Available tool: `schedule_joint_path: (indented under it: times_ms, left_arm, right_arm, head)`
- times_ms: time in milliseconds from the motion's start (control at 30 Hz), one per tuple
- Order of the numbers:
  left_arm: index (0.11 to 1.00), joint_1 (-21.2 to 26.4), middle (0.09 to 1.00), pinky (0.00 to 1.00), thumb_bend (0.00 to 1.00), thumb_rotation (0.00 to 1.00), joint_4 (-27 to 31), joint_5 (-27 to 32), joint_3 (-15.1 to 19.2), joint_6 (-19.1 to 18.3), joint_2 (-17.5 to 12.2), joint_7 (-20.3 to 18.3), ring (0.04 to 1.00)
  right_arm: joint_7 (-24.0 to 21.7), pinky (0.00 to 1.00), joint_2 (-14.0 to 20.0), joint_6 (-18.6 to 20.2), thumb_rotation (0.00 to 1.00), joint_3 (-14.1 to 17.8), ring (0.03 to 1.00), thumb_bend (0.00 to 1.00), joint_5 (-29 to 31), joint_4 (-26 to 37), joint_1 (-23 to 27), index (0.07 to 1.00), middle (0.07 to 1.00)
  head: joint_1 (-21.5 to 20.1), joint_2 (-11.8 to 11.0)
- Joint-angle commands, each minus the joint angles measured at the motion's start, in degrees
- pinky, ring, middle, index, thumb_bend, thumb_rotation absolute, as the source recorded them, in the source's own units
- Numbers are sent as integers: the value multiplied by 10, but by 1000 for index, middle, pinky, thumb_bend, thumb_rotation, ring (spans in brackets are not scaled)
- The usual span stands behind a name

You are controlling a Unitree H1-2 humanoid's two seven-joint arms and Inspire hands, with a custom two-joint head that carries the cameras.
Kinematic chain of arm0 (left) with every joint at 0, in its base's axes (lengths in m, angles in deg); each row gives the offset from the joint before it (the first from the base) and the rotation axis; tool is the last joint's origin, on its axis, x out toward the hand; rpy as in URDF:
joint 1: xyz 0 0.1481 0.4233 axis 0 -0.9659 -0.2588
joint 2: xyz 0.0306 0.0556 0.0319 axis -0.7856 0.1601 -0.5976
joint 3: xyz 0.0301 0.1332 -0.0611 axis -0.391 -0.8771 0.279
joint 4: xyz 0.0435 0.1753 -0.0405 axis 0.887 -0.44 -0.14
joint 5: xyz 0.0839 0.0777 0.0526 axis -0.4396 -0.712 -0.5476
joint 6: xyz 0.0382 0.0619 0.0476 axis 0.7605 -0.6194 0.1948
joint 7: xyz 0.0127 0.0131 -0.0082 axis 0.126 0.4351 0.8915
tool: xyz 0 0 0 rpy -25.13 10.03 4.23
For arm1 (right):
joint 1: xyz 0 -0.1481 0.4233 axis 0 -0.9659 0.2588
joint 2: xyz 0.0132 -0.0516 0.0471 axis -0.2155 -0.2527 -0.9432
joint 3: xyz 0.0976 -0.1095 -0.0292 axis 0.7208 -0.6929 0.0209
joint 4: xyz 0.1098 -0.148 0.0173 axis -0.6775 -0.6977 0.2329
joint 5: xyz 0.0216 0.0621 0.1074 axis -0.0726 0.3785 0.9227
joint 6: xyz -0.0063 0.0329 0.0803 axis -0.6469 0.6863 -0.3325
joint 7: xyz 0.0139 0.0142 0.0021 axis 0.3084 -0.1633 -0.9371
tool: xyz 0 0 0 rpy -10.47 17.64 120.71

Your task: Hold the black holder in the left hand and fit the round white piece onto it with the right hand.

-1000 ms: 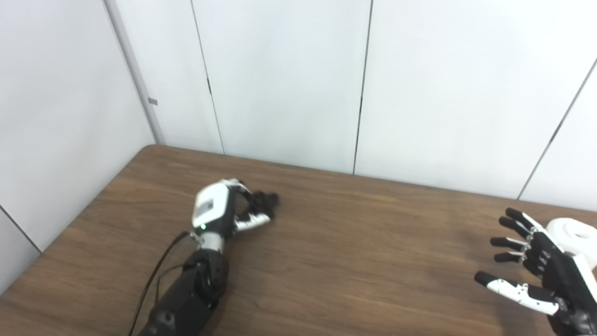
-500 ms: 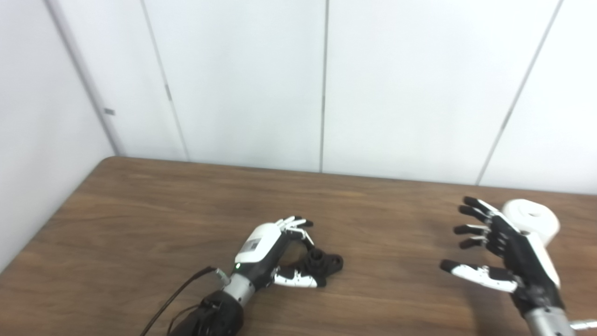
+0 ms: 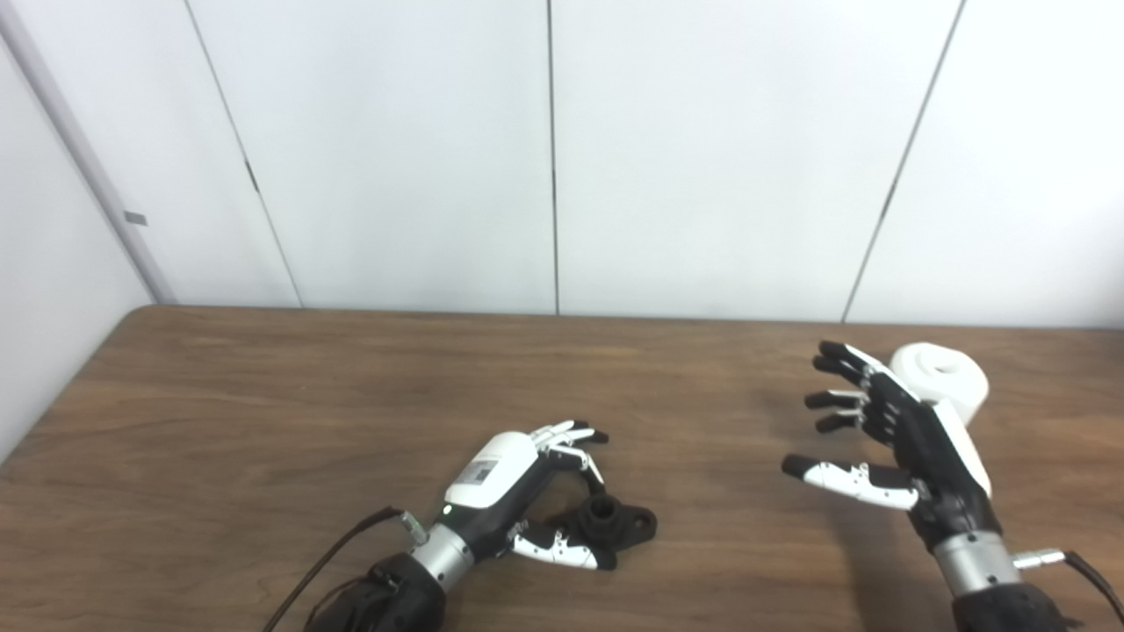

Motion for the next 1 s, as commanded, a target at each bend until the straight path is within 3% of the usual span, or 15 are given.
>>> schedule_joint_path:
  times_ms: [0,100,167,267,300,433,533,633,800,967]
  left_arm:
    - [480,-9,882,907,524,58,-30,-10,-22,6,2,-37,933]
    - [480,-7,881,896,524,56,-37,-6,-30,12,-3,-56,930]
    - [480,-5,880,895,523,56,-40,0,-32,17,-10,-65,930]
    - [480,-5,873,868,523,55,-54,13,-27,49,-22,-63,923]
    - [480,-5,872,855,523,54,-56,15,-26,55,-24,-63,918]
    - [481,-8,869,824,522,51,-66,22,-18,78,-36,-60,903]
    - [481,-9,865,816,522,50,-78,27,-15,96,-39,-57,896]
    - [482,-12,864,823,521,48,-73,22,-15,96,-44,-60,895]
    - [482,-18,858,841,521,47,-66,35,-8,97,-45,-67,891]
    - [482,-24,852,824,520,45,-60,38,0,99,-44,-68,884]
  right_arm:
    - [0,569,16,-12,201,8,682,668,0,32,21,837,820]
    - [-3,558,31,-13,193,17,678,686,7,45,27,826,809]
    - [2,550,34,-32,181,25,671,698,15,46,34,816,788]
    - [15,540,43,-55,191,44,636,670,14,52,53,784,716]
    - [17,554,49,-50,203,49,643,675,7,55,60,782,718]
    - [55,614,66,-2,202,79,759,689,-63,55,92,803,863]
    - [98,658,72,-6,219,104,837,716,-96,20,112,796,931]
    - [124,813,93,-11,261,126,929,720,-108,-25,130,821,977]
    - [104,990,137,31,295,137,992,778,-96,-56,147,851,990]
    - [71,770,166,37,265,134,959,791,-52,-104,154,942,1000]
  head:
    - [-18,-2]
    - [-41,-8]
    - [-79,-12]
    - [-134,-22]
    - [-134,-22]
    - [-195,-41]
    - [-216,-50]
    - [-225,-54]
    - [-235,-55]
    - [-238,-54]
